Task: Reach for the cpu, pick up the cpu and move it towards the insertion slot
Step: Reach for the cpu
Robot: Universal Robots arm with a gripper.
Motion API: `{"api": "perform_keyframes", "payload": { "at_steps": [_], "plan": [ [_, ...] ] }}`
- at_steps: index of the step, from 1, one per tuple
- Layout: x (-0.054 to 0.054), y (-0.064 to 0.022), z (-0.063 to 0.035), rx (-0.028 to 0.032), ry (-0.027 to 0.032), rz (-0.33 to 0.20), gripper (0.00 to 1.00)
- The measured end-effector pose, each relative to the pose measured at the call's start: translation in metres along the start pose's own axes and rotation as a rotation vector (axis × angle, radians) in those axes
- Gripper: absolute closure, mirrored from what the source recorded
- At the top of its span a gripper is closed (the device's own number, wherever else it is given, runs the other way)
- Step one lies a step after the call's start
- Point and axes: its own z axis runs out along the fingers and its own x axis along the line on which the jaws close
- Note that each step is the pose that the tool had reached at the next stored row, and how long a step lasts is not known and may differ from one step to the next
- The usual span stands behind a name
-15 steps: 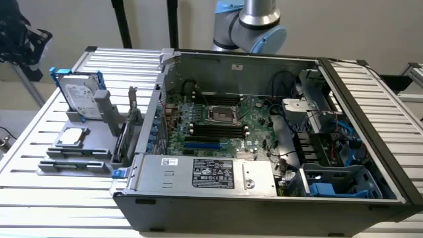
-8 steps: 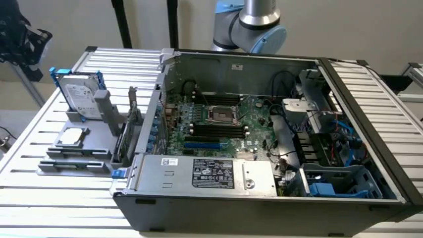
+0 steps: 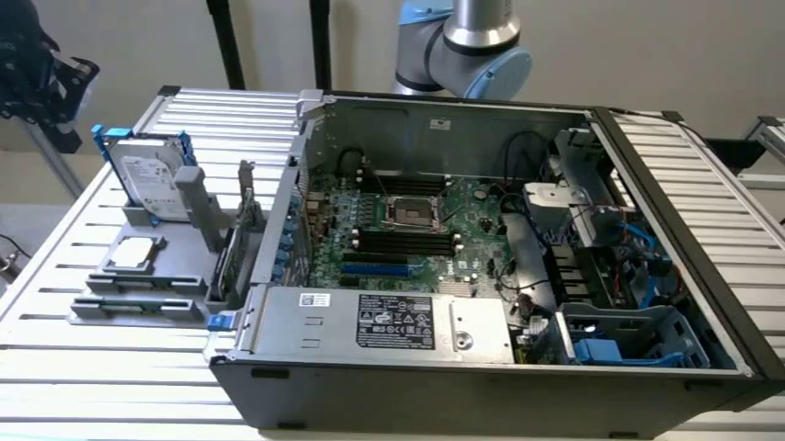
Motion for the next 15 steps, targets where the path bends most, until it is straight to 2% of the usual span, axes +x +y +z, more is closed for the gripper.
{"api": "perform_keyframes", "payload": {
  "at_steps": [6,9,15],
  "plan": [
    [0.007,0.0101,0.0111,0.0007,0.0003,0.000,0.89],
    [0.012,0.0113,0.0149,0.0015,0.0002,0.000,0.89],
    [0.012,0.0113,0.0151,0.0016,0.0002,0.000,0.89]
  ]
}}
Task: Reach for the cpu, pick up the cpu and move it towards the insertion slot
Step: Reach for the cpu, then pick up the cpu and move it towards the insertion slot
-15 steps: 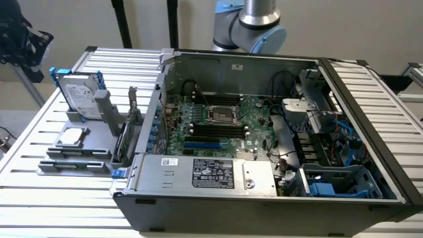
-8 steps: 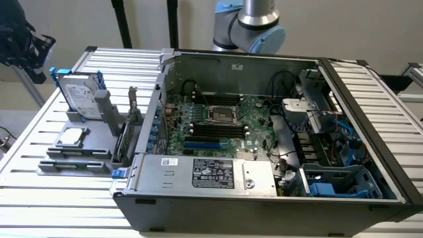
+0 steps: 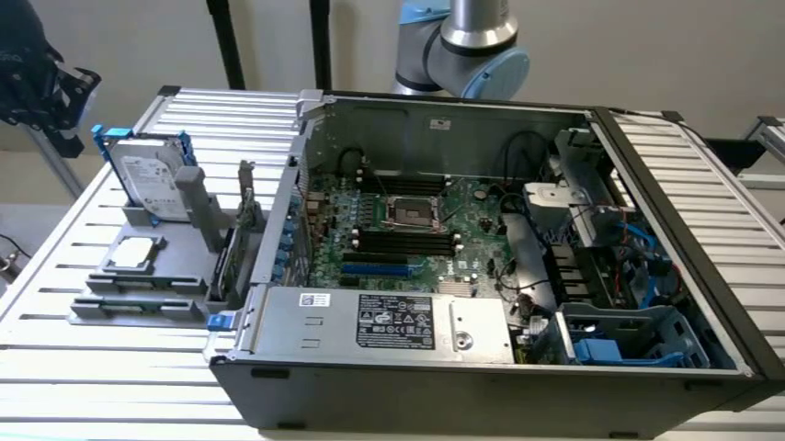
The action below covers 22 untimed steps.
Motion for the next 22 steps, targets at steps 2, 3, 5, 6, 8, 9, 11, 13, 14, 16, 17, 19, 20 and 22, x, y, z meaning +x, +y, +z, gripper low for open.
{"api": "perform_keyframes", "payload": {
  "at_steps": [2,3,5,6,8,9,11,13,14,16,17,19,20,22],
  "plan": [
    [0.0000,0.0000,0.0000,0.0000,0.0000,0.000,0.89],
    [0.0000,0.0000,0.0000,0.0000,0.0000,0.000,0.89],
    [0.0000,0.0000,0.0000,0.0000,0.0000,0.000,0.89],
    [0.0000,0.0000,0.0000,0.0000,0.0000,0.000,0.89],
    [0.0000,0.0000,0.0000,0.0000,0.0000,0.000,0.89],
    [0.0000,0.0000,0.0000,0.0000,0.0000,0.000,0.88],
    [0.0000,0.0000,0.0000,0.0000,0.0000,0.000,0.82],
    [0.0000,0.0000,0.0000,0.0000,0.0000,0.000,0.70],
    [0.0000,0.0000,0.0000,0.0000,0.0000,0.000,0.70],
    [0.0000,0.0000,0.0000,0.0000,0.0000,0.000,0.58],
    [-0.0001,0.0000,0.0001,0.0000,0.0000,0.000,0.58],
    [-0.0004,0.0000,0.0008,-0.0002,0.0001,0.000,0.47],
    [-0.0006,0.0000,0.0013,0.0000,0.0006,0.000,0.41],
    [-0.0012,-0.0001,0.0031,0.0000,0.0012,0.000,0.35]
  ]
}}
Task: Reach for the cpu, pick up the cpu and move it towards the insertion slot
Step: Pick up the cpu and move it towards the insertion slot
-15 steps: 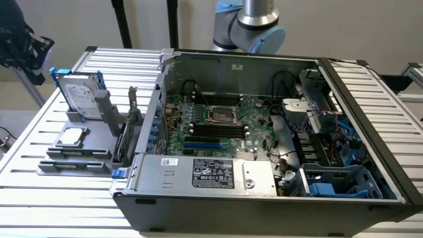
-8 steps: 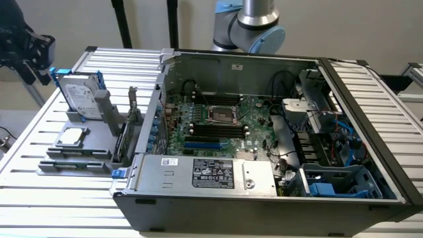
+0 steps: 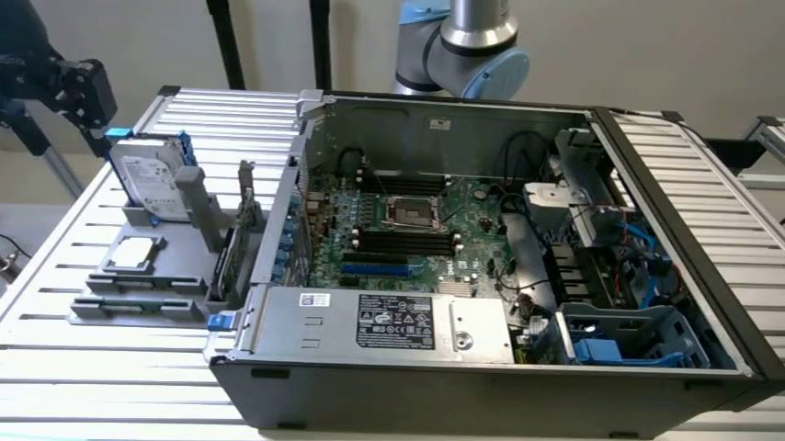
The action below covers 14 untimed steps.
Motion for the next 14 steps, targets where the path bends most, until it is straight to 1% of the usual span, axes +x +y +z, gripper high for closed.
{"api": "perform_keyframes", "payload": {
  "at_steps": [1,2,14],
  "plan": [
    [0.000,-0.0001,0.0016,0.0000,0.0002,0.000,0.35],
    [0.000,-0.0001,0.0035,0.0000,0.0003,0.000,0.29],
    [-0.001,-0.0010,0.0253,0.0000,0.0003,0.000,0.29]
  ]
}}
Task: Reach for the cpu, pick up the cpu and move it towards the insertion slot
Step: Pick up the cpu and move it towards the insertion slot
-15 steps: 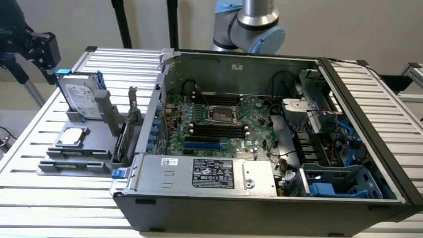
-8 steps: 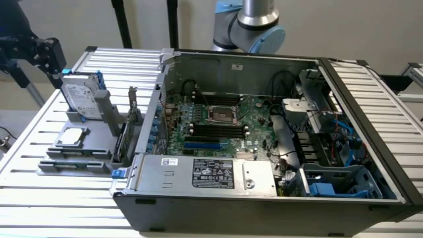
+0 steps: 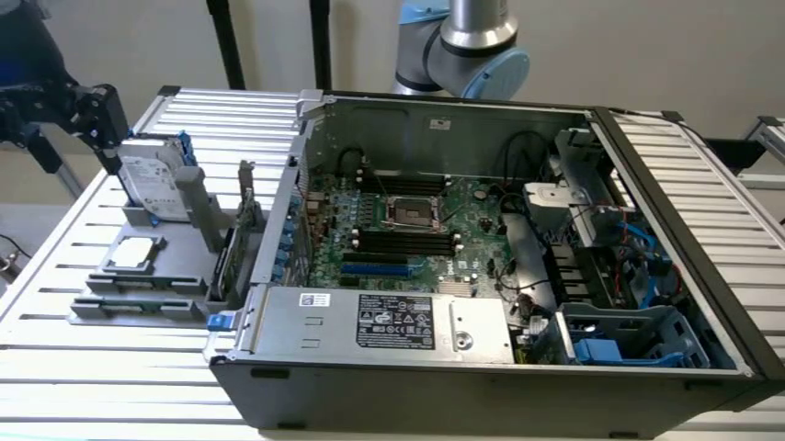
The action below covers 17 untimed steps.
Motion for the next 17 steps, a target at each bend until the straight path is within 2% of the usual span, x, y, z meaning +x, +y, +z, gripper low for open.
{"api": "perform_keyframes", "payload": {
  "at_steps": [17],
  "plan": [
    [0.002,-0.0011,0.0309,0.0000,-0.0001,0.000,0.29]
  ]
}}
